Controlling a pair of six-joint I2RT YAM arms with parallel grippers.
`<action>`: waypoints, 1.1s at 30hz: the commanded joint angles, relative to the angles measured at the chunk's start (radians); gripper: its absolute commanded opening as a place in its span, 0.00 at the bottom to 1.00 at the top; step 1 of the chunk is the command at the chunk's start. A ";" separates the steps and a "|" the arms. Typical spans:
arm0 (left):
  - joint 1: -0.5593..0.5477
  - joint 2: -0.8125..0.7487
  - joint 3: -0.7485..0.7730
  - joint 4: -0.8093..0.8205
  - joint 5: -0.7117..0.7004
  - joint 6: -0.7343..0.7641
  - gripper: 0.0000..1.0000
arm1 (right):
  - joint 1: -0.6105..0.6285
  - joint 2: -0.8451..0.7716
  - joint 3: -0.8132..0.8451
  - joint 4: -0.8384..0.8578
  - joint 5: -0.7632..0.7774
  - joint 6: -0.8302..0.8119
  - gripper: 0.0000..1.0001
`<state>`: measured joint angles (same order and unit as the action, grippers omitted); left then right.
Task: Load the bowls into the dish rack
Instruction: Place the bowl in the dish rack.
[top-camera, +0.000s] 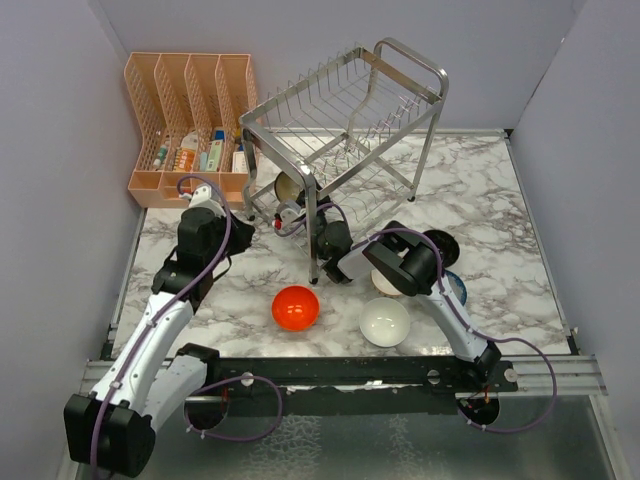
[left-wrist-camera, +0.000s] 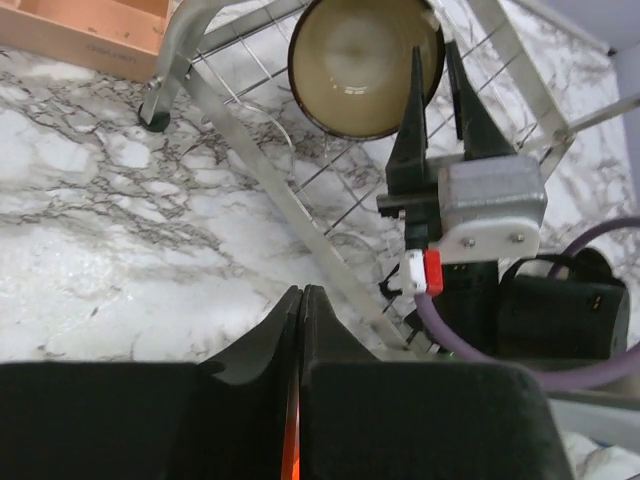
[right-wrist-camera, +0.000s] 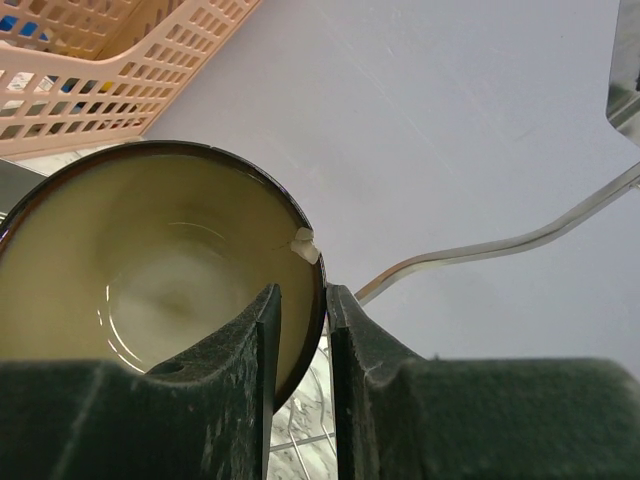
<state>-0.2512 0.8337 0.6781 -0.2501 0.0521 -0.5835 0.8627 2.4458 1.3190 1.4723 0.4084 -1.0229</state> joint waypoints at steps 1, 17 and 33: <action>-0.005 0.050 -0.032 0.200 -0.060 -0.183 0.00 | 0.010 -0.010 -0.010 0.171 0.000 0.068 0.25; -0.005 0.410 -0.188 0.942 -0.130 -0.284 0.00 | 0.009 -0.015 -0.009 0.143 0.045 0.123 0.26; -0.003 0.785 -0.183 1.433 -0.062 -0.257 0.00 | 0.009 -0.033 -0.027 0.119 0.054 0.148 0.26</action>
<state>-0.2512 1.5524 0.4667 1.0229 -0.0441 -0.8585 0.8627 2.4439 1.3155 1.4704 0.4553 -0.8989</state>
